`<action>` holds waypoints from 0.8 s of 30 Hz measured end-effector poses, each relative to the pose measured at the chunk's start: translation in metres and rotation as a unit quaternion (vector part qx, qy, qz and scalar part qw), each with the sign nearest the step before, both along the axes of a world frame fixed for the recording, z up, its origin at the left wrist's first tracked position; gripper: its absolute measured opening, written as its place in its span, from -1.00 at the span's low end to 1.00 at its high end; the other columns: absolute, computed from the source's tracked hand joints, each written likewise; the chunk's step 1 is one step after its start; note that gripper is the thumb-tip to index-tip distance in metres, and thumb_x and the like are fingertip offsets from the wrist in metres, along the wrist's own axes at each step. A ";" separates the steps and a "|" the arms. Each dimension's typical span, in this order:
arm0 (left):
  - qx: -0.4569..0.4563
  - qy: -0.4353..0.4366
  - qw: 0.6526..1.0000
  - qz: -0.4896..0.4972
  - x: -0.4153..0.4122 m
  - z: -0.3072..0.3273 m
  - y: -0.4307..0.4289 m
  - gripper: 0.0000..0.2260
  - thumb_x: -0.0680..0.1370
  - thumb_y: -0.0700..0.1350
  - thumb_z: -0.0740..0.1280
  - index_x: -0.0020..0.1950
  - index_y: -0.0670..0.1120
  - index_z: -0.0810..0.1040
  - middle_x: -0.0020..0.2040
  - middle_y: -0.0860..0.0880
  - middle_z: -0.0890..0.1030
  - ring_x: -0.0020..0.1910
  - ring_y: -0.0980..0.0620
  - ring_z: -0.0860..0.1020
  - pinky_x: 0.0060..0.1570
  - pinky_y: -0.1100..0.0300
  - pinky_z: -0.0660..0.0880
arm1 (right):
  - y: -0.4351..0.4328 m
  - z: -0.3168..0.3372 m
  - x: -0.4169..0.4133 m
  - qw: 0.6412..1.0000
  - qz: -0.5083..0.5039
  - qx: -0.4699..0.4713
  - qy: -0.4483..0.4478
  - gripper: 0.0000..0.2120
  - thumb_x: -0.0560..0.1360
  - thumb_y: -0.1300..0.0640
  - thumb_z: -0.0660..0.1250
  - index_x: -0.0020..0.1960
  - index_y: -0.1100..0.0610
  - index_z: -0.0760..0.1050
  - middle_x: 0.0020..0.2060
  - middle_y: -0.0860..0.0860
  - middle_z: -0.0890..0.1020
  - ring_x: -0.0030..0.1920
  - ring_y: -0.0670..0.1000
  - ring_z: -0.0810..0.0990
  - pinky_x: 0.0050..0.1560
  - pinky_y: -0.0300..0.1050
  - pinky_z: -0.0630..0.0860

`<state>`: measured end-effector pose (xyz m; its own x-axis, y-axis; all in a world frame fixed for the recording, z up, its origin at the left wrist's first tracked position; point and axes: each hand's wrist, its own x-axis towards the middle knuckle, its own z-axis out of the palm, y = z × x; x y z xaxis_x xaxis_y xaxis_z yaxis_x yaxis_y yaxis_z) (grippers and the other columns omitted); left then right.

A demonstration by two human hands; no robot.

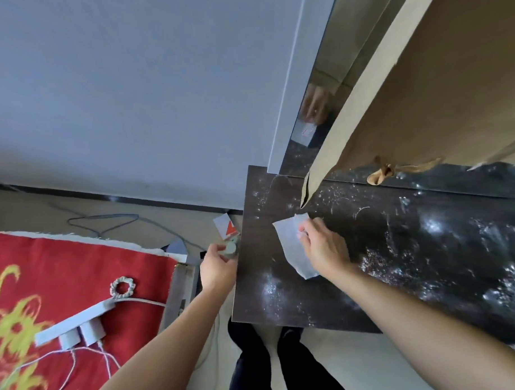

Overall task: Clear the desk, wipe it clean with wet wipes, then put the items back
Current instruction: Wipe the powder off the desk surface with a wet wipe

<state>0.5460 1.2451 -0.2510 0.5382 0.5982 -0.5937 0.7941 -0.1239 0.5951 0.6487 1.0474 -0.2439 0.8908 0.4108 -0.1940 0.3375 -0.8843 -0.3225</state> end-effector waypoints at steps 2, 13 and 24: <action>0.015 0.019 1.000 -0.009 -0.008 -0.007 0.002 -0.72 0.51 -0.26 0.23 0.21 -0.15 0.48 -0.21 0.02 0.50 -0.17 0.01 0.46 -0.12 0.21 0.33 | 0.008 -0.004 -0.012 0.997 0.040 -0.012 0.058 -0.76 0.55 -0.07 0.23 0.08 0.07 0.49 0.04 -0.01 0.52 -0.03 0.11 0.56 -0.20 -0.05 0.43; -0.045 0.059 0.997 0.017 -0.027 -0.042 -0.023 -0.68 0.65 -0.03 0.03 -0.01 -0.20 0.47 0.00 -0.15 0.54 0.05 -0.19 0.48 0.00 0.07 0.32 | 0.032 -0.032 -0.020 0.998 0.002 0.049 0.041 -0.88 0.47 0.22 0.31 0.01 0.16 0.53 -0.05 0.11 0.47 -0.11 0.22 0.54 -0.27 -0.05 0.41; 0.051 0.060 0.994 0.077 -0.033 -0.056 -0.038 -0.62 0.60 0.04 -0.02 -0.28 -0.13 0.36 -0.26 -0.09 0.51 -0.15 -0.18 0.47 -0.17 0.04 0.36 | 0.129 -0.024 0.116 0.976 0.190 0.026 -0.105 -0.76 0.48 0.35 0.28 0.13 0.21 0.54 0.03 0.16 0.50 -0.02 0.17 0.51 -0.08 0.00 0.52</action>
<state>0.5126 1.2069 -0.3066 0.3644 0.7289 -0.5795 0.8728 -0.0504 0.4854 0.7642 1.1766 -0.2683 0.6903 0.7235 0.0068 0.7014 -0.6668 -0.2520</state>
